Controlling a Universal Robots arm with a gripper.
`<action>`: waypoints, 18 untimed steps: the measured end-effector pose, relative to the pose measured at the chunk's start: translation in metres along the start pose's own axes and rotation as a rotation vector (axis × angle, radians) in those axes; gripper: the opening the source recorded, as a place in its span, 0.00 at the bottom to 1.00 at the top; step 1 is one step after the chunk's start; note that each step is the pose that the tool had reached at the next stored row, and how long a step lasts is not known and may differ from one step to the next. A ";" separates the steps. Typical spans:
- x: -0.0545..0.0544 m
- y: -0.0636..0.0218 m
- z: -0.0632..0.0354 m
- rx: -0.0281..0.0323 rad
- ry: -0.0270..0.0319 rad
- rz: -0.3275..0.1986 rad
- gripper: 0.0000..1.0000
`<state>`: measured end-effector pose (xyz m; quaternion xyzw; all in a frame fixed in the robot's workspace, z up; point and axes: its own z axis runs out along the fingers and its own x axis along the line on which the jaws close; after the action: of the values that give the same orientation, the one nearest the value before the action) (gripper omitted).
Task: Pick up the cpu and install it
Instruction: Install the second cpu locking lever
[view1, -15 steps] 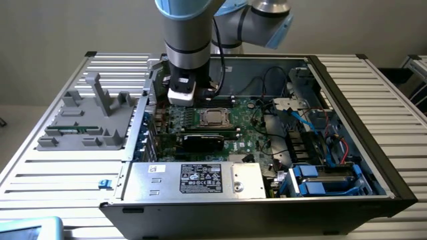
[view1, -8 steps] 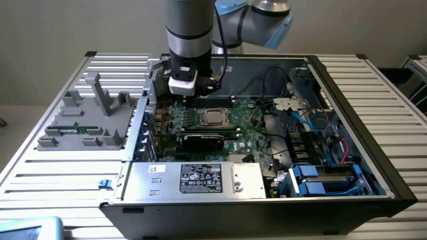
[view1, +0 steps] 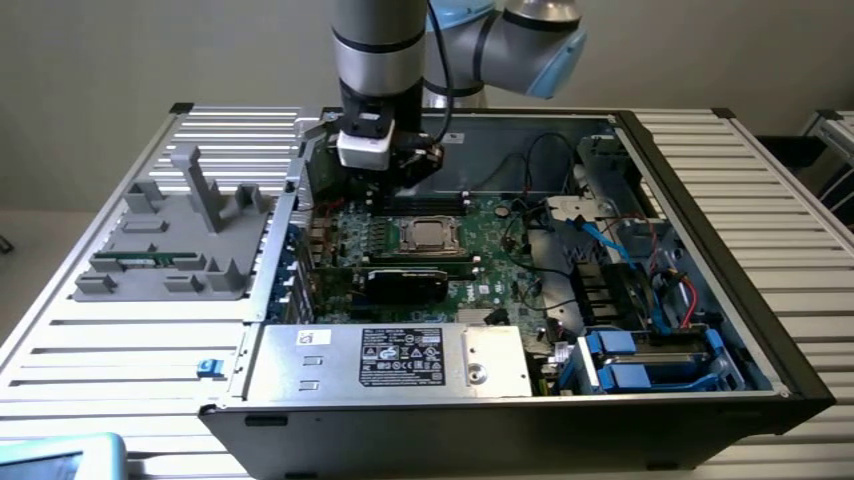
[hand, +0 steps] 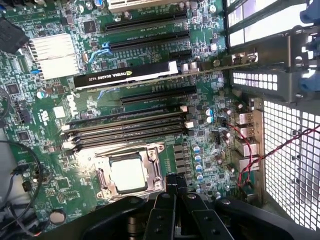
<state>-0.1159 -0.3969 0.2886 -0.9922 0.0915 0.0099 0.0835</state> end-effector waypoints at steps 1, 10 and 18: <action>0.000 -0.0022 -0.0001 -0.0106 0.0032 0.000 0.11; 0.005 -0.0151 -0.0009 -0.0954 0.0282 -0.001 0.11; 0.027 -0.0212 -0.0091 -0.1078 0.0306 -0.001 0.11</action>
<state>-0.0852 -0.3828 0.3002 -0.9954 0.0914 -0.0004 0.0285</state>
